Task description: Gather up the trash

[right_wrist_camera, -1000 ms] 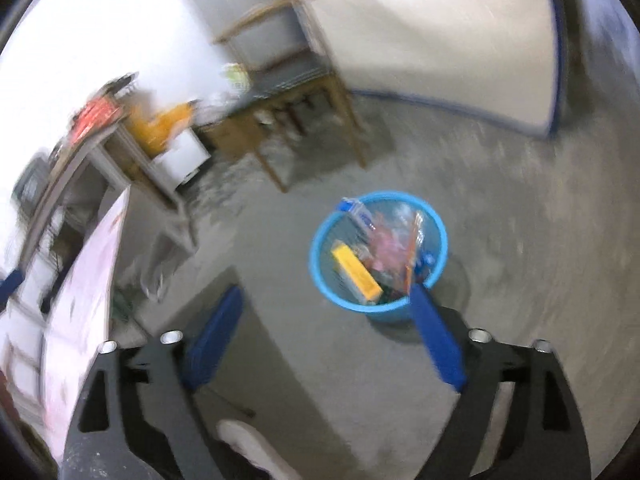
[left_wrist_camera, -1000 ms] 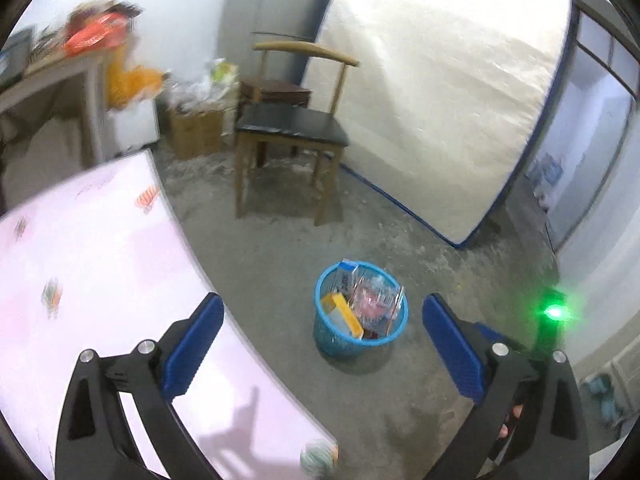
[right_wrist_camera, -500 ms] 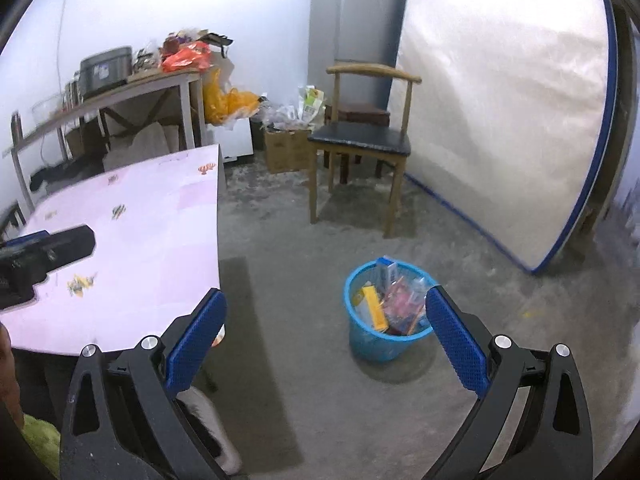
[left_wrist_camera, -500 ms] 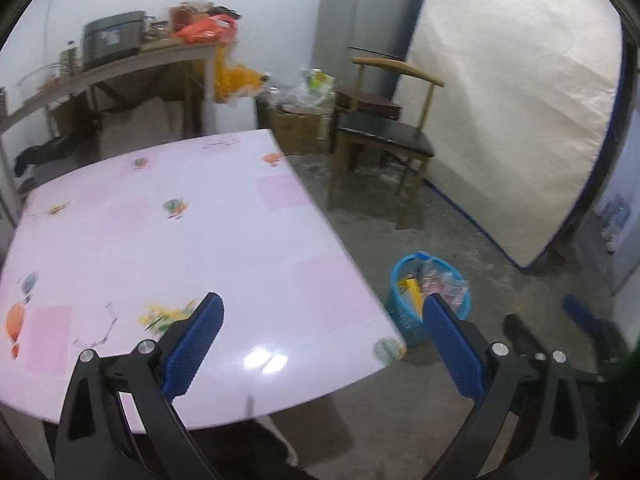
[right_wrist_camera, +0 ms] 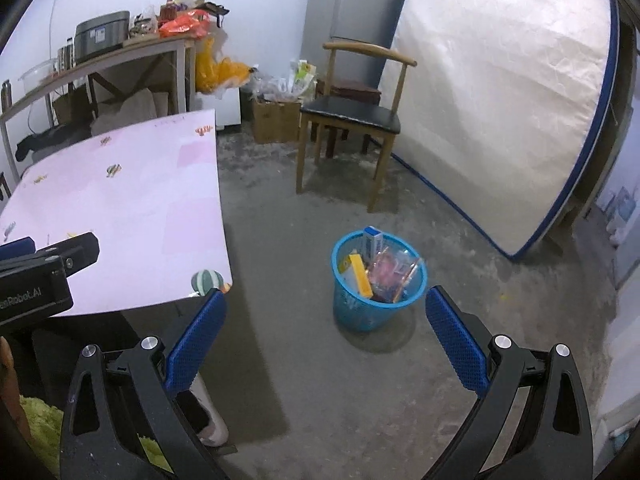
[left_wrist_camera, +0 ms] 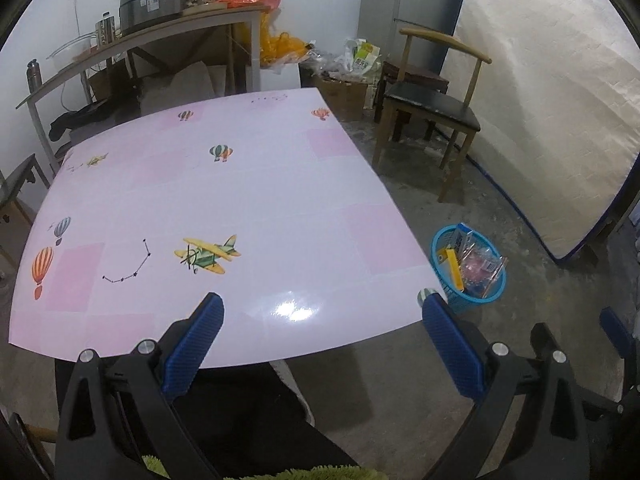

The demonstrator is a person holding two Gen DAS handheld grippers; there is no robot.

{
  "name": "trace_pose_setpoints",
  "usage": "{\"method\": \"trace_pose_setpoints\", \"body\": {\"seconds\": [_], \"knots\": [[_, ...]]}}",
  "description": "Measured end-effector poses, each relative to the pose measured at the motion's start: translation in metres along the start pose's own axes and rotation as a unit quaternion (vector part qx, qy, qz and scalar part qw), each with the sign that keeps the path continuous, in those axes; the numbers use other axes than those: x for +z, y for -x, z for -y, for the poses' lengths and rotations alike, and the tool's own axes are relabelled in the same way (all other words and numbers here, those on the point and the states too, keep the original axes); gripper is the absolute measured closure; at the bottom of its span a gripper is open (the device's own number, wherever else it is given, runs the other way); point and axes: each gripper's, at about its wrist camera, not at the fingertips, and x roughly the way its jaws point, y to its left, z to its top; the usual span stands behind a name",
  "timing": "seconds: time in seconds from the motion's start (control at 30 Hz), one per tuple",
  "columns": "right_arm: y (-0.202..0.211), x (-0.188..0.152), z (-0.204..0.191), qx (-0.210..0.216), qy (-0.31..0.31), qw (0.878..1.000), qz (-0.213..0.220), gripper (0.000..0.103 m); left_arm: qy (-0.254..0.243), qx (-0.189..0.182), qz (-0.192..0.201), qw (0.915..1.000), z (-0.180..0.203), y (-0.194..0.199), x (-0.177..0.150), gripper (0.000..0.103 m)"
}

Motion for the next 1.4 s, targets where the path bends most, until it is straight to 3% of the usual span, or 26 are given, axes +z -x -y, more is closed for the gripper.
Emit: {"method": "trace_pose_setpoints", "body": {"seconds": [0.1, 0.67, 0.97, 1.4], "knots": [[0.002, -0.003, -0.003, -0.003, 0.003, 1.0, -0.002, 0.007, -0.001, 0.002, -0.011, 0.9999, 0.0, -0.003, -0.003, 0.006], [0.004, -0.009, 0.002, -0.017, -0.005, 1.0, -0.008, 0.007, -0.007, 0.02, 0.008, 0.9997, -0.001, 0.004, 0.005, 0.006], [0.005, -0.009, 0.003, -0.018, -0.011, 1.0, -0.005, 0.007, 0.005, 0.049, 0.031, 0.9983, -0.013, 0.009, 0.013, 0.006], [0.013, -0.006, 0.004, -0.02, -0.007, 1.0, 0.006, 0.007, 0.009, 0.052, 0.049, 0.9974, -0.013, 0.017, 0.018, 0.006]]}}
